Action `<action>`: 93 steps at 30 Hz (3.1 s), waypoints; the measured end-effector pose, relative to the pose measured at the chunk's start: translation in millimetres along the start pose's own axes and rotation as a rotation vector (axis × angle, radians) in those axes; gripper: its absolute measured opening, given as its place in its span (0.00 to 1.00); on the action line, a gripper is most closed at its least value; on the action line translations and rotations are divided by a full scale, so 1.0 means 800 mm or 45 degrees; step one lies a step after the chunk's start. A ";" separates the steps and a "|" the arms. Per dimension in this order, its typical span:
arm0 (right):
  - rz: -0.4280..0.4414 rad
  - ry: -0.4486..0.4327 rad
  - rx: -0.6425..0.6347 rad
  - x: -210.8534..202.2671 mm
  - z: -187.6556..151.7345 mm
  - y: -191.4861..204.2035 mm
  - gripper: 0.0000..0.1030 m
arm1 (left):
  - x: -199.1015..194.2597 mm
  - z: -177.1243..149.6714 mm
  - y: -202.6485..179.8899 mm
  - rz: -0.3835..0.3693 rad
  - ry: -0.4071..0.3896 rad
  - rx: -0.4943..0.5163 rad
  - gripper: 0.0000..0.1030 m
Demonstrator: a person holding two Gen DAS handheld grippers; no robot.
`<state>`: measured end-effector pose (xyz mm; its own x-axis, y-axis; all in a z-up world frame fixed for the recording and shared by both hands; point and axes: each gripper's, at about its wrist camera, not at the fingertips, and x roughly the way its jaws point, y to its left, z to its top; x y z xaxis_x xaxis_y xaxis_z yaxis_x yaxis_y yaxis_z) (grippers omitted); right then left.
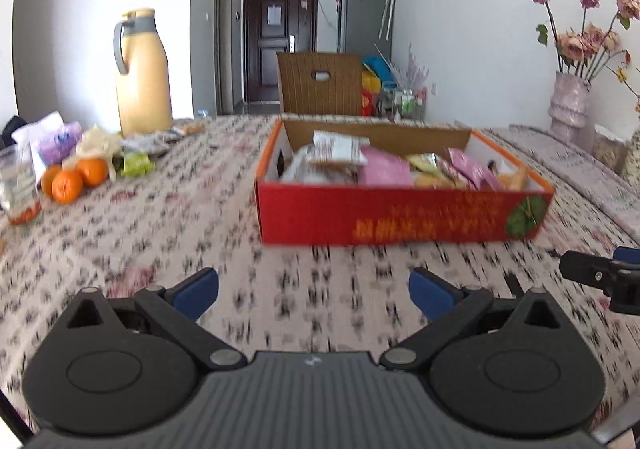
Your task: Organize snacks
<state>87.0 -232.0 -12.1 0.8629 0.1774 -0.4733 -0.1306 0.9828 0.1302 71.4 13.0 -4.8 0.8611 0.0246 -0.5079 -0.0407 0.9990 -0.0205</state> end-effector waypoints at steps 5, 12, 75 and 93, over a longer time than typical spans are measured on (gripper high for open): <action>-0.001 0.063 0.019 -0.010 -0.026 -0.001 1.00 | -0.009 -0.020 0.006 0.001 0.050 -0.027 1.00; 0.011 0.085 0.019 -0.019 -0.036 0.004 1.00 | -0.021 -0.025 0.002 -0.019 0.043 -0.030 1.00; 0.024 0.091 0.005 -0.024 -0.039 0.009 1.00 | -0.024 -0.029 -0.006 -0.047 0.052 -0.025 1.00; 0.023 0.093 0.004 -0.024 -0.039 0.010 1.00 | -0.024 -0.030 -0.006 -0.048 0.052 -0.026 1.00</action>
<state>53.7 -225.8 -29.2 0.8224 0.1987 -0.5331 -0.1446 0.9793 0.1420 43.2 6.6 -15.5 0.8406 -0.0153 -0.5414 -0.0193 0.9981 -0.0580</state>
